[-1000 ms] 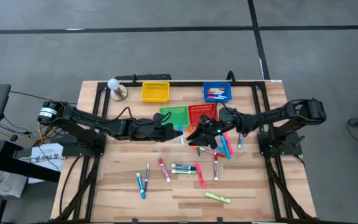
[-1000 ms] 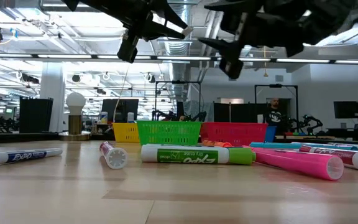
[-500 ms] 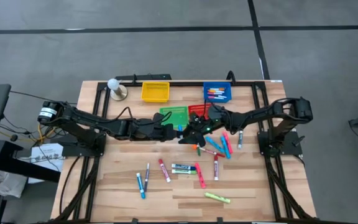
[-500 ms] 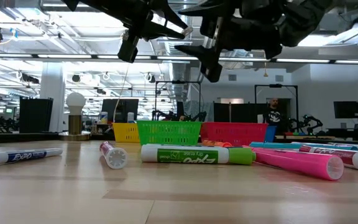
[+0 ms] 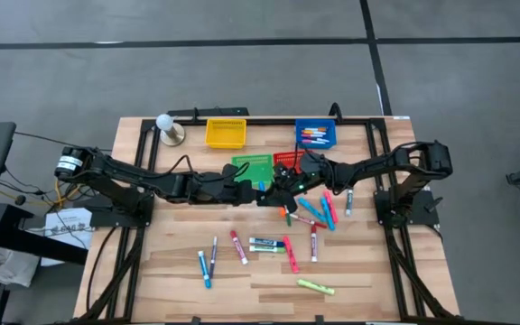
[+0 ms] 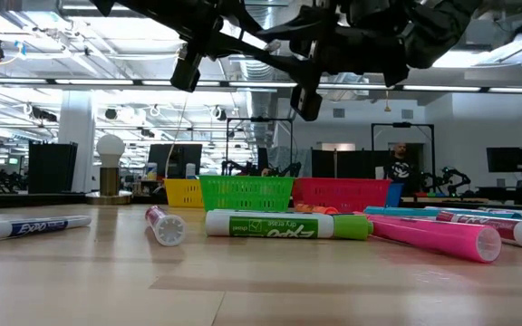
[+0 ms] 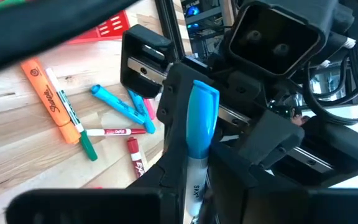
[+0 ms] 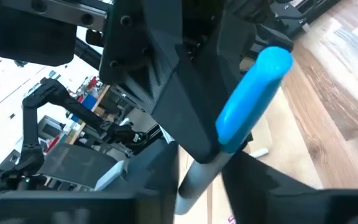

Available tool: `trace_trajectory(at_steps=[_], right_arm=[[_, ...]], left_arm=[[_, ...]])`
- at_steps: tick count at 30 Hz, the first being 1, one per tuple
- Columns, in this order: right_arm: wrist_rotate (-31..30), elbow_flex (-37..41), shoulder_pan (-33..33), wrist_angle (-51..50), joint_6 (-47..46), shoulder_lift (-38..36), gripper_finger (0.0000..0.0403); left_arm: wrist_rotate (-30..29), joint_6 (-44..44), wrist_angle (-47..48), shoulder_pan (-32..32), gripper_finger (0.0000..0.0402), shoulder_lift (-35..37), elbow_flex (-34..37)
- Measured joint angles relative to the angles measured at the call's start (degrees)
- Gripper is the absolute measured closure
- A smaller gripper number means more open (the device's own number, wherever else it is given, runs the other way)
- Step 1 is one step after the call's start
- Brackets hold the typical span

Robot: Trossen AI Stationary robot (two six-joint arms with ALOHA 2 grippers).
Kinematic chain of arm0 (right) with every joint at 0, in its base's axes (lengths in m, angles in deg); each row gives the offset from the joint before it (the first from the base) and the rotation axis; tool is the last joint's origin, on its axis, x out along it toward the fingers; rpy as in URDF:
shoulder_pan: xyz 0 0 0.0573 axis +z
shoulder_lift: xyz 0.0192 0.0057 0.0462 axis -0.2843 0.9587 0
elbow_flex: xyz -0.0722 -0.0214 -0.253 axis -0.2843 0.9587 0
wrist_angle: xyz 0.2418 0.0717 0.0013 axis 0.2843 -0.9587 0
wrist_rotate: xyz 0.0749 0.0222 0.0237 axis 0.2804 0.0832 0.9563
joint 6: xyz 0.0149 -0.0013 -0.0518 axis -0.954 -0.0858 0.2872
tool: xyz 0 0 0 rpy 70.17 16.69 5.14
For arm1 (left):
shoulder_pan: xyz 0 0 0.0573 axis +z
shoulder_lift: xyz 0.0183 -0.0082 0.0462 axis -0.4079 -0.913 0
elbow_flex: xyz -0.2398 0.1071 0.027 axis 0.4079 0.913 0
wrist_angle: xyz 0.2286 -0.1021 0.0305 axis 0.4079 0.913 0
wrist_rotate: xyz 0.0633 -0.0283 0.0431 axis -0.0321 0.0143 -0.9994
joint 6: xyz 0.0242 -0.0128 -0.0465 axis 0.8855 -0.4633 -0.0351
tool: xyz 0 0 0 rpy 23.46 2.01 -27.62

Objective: Pick & Place Markers
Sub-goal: Put the small blue highlighter pen into the blue bin

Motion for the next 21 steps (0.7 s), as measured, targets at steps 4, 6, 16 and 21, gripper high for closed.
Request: trace_trajectory(at_steps=[4,6,16,21], right_arm=[[0.1,0.03,0.0,-0.24,0.12,0.0,0.0354],[0.04,0.09,-0.04,-0.27,0.22,0.0,0.0374],[-0.31,0.08,-0.42,-0.32,0.35,0.0,0.0371],[-0.02,0.07,-0.9,-0.7,0.33,-0.02,0.0376]], left_arm=[[0.04,0.48,-0.04,-0.07,0.034,0.04,-0.02],[-0.41,1.48,-0.07,-0.11,0.0334,0.07,-0.04],[-1.01,3.75,-0.02,0.02,0.0288,0.04,-0.04],[-0.64,6.22,0.63,0.02,0.0253,0.02,-0.02]])
